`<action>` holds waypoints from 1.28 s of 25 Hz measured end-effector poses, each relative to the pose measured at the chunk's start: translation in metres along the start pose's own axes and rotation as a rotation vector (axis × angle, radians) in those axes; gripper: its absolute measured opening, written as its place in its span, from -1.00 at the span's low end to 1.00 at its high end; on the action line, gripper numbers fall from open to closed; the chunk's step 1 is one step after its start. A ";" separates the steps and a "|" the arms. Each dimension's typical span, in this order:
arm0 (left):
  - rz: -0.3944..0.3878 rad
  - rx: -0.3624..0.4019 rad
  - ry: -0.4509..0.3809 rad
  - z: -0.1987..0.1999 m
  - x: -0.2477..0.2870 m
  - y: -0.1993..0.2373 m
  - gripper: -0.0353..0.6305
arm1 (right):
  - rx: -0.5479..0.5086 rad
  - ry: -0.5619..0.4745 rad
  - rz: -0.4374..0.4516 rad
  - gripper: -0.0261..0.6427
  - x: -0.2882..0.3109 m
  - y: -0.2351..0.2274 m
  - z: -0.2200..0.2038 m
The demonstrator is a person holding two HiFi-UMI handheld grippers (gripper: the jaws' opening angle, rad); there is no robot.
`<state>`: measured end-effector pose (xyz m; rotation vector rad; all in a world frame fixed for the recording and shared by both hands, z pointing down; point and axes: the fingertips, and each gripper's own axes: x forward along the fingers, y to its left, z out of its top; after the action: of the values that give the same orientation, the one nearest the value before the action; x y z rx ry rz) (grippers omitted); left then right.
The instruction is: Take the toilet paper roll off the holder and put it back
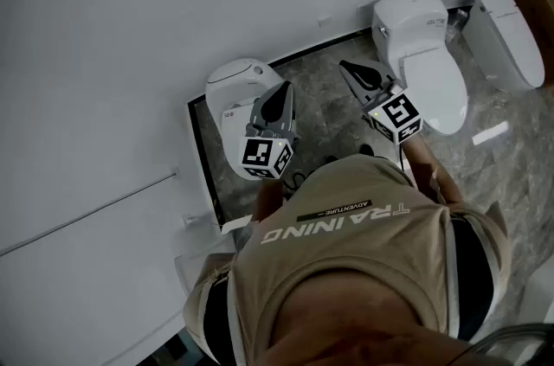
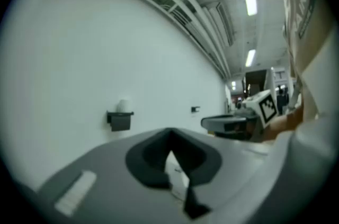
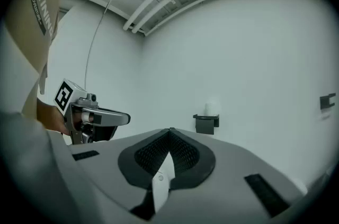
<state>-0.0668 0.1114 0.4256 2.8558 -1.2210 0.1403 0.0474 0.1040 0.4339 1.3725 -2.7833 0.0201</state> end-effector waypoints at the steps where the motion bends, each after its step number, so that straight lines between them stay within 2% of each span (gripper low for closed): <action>1: -0.005 -0.001 0.000 0.000 0.003 0.001 -0.89 | -0.005 0.001 0.001 -0.89 0.002 -0.001 0.002; 9: -0.038 -0.001 -0.018 -0.002 0.021 0.020 -0.89 | -0.014 0.002 -0.004 -0.89 0.021 -0.005 0.004; 15: -0.022 -0.033 -0.021 -0.008 0.017 0.048 -0.89 | 0.043 -0.011 0.025 -0.89 0.044 0.001 0.004; 20: -0.009 -0.107 -0.035 -0.023 0.003 0.066 -0.89 | 0.037 0.019 0.003 -0.89 0.066 0.008 -0.004; 25: -0.039 -0.112 -0.021 -0.040 0.014 0.069 -0.89 | 0.026 0.077 0.007 -0.89 0.075 0.016 -0.022; 28: -0.063 -0.123 -0.014 -0.036 0.021 0.069 -0.89 | 0.084 0.085 -0.012 -0.89 0.078 0.005 -0.029; 32: -0.065 -0.141 -0.001 -0.041 0.043 0.073 -0.89 | 0.094 0.071 -0.023 -0.89 0.088 -0.022 -0.028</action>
<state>-0.0926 0.0327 0.4701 2.7695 -1.0901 0.0484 0.0120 0.0216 0.4653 1.3941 -2.7404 0.1981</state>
